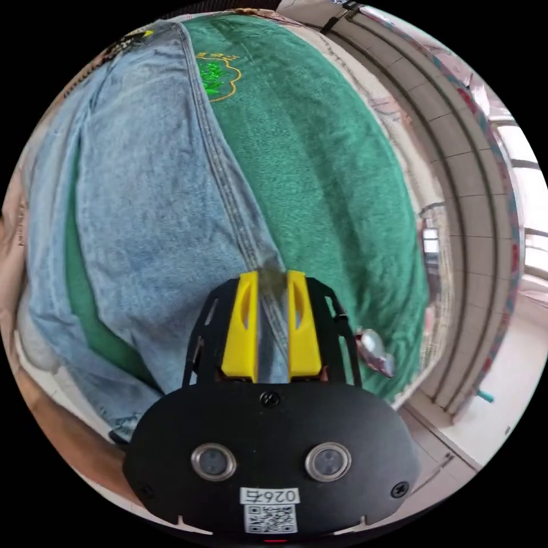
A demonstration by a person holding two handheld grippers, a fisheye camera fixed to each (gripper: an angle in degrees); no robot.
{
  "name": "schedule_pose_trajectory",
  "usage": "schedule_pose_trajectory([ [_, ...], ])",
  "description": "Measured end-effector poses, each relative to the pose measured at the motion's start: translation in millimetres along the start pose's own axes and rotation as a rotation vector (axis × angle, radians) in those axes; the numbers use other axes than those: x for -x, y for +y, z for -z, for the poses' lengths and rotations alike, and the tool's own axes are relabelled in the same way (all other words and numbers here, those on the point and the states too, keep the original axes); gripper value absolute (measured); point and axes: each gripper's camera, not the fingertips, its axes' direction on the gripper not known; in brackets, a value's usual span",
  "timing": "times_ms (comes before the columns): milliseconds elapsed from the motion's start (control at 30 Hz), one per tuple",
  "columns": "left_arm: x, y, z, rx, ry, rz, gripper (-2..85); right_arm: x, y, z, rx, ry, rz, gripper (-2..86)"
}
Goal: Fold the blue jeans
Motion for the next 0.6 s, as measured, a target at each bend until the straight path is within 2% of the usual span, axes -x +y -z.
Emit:
schedule_pose_trajectory([
  [67,-2,2,1,-0.006,0.001,0.001,2.0,-12,5,5,-0.031,-0.065,-0.114,1.3],
  [233,-10,8,20,-0.056,0.019,-0.008,1.8,-4,16,26,-0.043,-0.038,-0.224,-1.1],
  [400,-29,13,71,-0.173,-0.024,-0.052,1.6,79,28,85,-0.044,0.358,-0.285,-1.5],
  [533,-24,10,96,-0.197,-0.052,-0.027,1.6,134,48,141,-0.056,0.554,-0.312,-1.6],
  [600,-8,2,94,-0.183,-0.039,0.034,1.8,142,62,178,-0.130,0.601,-0.375,-1.5],
])
